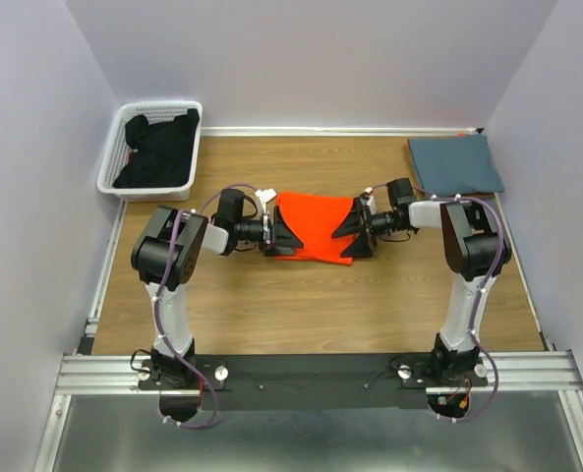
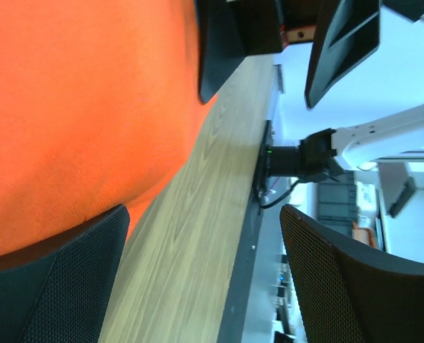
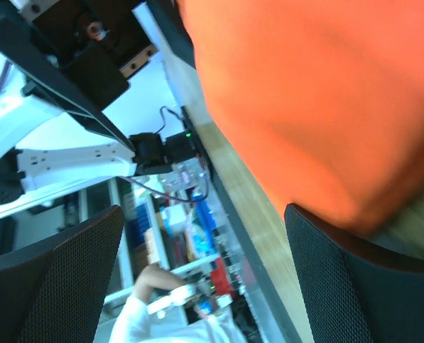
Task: Fold and stack the t-shirts
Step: Fold the tshirt, then neatly place the folded tshirt to the corner
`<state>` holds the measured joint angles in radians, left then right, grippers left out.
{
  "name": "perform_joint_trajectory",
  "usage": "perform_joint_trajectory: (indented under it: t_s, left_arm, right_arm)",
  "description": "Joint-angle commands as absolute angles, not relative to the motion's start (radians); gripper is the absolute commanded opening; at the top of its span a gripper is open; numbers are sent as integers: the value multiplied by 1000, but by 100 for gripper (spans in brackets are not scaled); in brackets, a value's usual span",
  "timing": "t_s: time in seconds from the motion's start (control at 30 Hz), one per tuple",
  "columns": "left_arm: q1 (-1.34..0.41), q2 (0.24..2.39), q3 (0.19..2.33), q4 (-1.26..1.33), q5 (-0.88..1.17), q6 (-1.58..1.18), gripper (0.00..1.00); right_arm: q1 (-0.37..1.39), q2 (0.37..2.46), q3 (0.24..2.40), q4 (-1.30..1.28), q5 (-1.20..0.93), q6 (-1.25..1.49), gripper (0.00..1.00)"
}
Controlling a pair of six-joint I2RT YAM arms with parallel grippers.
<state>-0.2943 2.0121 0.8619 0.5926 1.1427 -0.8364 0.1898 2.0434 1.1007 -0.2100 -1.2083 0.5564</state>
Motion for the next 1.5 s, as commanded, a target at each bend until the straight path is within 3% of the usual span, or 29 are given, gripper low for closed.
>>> perform_joint_trajectory:
  t_s: [0.0,0.2,0.4,0.6,0.7,0.83,1.1,1.47]
  left_arm:
    - [-284,1884,867,375,1037,-620,95]
    - [-288,1634,988,108,902,-343,95]
    - [-456,1526,1158,-124,697,203,95]
    - [-772,1428,1026,-43,368,596,70]
    - [-862,1460,964,-15,263,696,63]
    - [-972,1534,888,90,164,793,57]
    - [-999,1739,933,207,92,853,43]
    - [-1000,1887,991,253,71,899,42]
  right_arm:
    - [175,1944,1160,-365,-1152,413,100]
    - [143,1665,1137,-413,-987,357,100]
    - [114,1525,1037,-423,-764,334,100]
    - [81,1532,1017,-422,-551,431,100]
    - [75,1554,1016,-422,-448,494,100]
    - [68,1604,1020,-419,-463,523,100]
    - [67,1664,1037,-422,-500,538,100]
    - [69,1746,1042,-417,-574,564,100]
